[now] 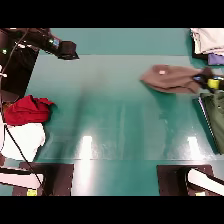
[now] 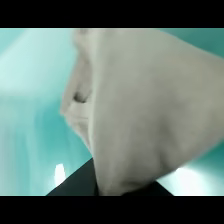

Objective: Fold the shirts.

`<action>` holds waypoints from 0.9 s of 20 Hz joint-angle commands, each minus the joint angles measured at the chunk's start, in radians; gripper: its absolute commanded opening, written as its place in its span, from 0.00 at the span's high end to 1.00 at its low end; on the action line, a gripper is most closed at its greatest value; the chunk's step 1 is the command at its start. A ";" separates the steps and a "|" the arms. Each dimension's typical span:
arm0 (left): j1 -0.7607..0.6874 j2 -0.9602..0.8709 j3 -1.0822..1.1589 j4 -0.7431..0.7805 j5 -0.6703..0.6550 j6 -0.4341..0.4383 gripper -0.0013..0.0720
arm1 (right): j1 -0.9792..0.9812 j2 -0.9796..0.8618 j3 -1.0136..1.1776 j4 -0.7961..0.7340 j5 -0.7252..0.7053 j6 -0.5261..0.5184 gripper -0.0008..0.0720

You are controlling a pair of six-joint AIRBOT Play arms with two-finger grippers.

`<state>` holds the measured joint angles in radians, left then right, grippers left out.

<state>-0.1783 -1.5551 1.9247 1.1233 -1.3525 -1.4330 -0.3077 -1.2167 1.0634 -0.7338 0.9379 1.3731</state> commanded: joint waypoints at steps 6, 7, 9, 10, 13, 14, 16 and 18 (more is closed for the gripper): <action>-0.069 0.000 0.000 0.002 0.044 0.001 0.95 | -0.349 0.150 -0.050 0.000 -0.040 -0.032 0.96; -0.069 0.000 0.000 0.003 0.044 0.001 0.95 | -0.361 0.164 -0.034 0.000 -0.052 -0.032 0.96; -0.069 0.000 0.000 0.003 0.044 0.001 0.95 | -0.389 0.188 0.029 0.000 -0.049 -0.032 0.96; -0.069 0.000 0.000 0.004 0.045 0.001 0.95 | -0.404 0.200 0.068 0.000 -0.032 -0.032 0.96; -0.069 0.000 0.000 0.007 0.044 0.015 0.95 | -0.459 0.225 0.173 -0.001 0.050 -0.031 0.96; -0.069 0.000 0.000 0.007 0.044 0.028 0.95 | -0.480 0.238 0.193 -0.002 0.074 -0.029 0.96; -0.069 0.000 0.000 0.008 0.044 0.028 0.95 | -0.523 0.262 0.206 -0.003 0.124 -0.016 0.96; -0.069 0.000 0.000 0.007 0.044 0.038 0.95 | -0.554 0.275 0.205 -0.061 0.210 0.031 0.96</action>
<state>-0.2470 -1.5551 1.9247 1.1297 -1.3090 -1.4117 -0.8131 -0.9661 1.2442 -0.7460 1.0397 1.3594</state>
